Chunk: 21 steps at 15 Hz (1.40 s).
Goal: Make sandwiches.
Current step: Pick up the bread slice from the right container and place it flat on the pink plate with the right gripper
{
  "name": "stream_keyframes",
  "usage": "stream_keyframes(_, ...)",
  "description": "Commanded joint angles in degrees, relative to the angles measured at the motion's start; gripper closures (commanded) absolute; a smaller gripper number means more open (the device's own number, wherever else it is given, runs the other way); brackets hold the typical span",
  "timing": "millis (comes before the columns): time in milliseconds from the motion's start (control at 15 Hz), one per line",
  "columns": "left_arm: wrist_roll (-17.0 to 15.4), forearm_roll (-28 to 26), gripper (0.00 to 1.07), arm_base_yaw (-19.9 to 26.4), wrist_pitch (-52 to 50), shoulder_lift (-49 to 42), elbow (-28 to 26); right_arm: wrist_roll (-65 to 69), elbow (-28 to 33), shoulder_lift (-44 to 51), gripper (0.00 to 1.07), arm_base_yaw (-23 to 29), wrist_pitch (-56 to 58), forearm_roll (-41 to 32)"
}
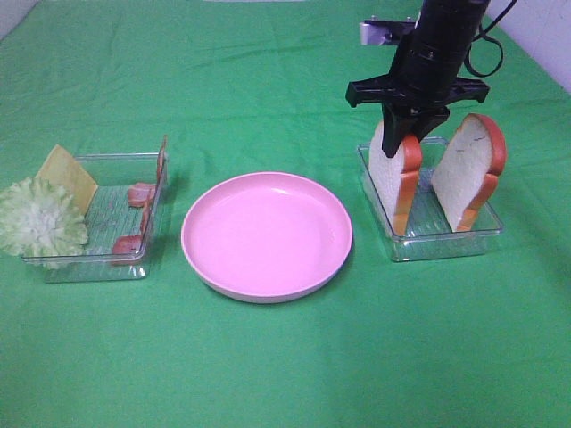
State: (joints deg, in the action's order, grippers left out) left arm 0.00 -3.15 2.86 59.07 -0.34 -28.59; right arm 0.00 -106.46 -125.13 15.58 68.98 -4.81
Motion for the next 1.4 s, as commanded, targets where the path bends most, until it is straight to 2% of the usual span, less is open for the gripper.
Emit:
stream_keyframes(67,0.0,-0.2,0.40,0.1,0.1,-1.0,0.1,0.3,-0.5,-0.3,1.07,0.1,0.5,-0.1)
stream_keyframes(400,0.0,-0.2,0.40,0.1,0.1,-1.0,0.1,0.3,-0.5,3.3,1.07,0.1,1.5,0.6)
stream_keyframes(733,0.0,-0.2,0.40,0.1,0.1,-1.0,0.1,0.0,-0.4,13.2,1.07,0.1,3.4,-1.1)
stream_keyframes(867,0.0,-0.2,0.40,0.1,0.1,-1.0,0.1,-2.5,-0.3,15.1,1.07,0.1,3.4,-6.5)
stream_keyframes(933,0.0,-0.2,0.40,0.1,0.1,-1.0,0.1,-5.2,-0.1,15.7,1.07,0.1,3.3,-12.5)
stream_keyframes(1000,0.0,-0.2,0.40,0.1,0.1,-1.0,0.1,-9.7,1.7,15.7,1.07,0.1,2.5,-24.2)
stream_keyframes(1067,0.0,-0.2,0.40,0.1,0.1,-1.0,0.1,-10.6,2.4,15.7,1.07,0.1,1.9,-26.4)
stream_keyframes(1200,0.0,-0.2,0.40,0.1,0.1,-1.0,0.1,-13.1,7.8,15.7,1.07,0.1,-3.0,-35.5)
stream_keyframes(1267,0.0,-0.2,0.40,0.1,0.1,-1.0,0.1,-13.8,9.6,15.7,1.07,0.1,-4.6,-37.3)
stream_keyframes(1333,0.0,-0.2,0.40,0.1,0.1,-1.0,0.1,-15.2,13.5,15.7,1.07,0.1,-7.8,-40.4)
stream_keyframes(1400,0.0,-0.2,0.40,0.1,0.1,-1.0,0.1,-18.7,20.1,15.7,1.07,0.1,-13.3,-46.3)
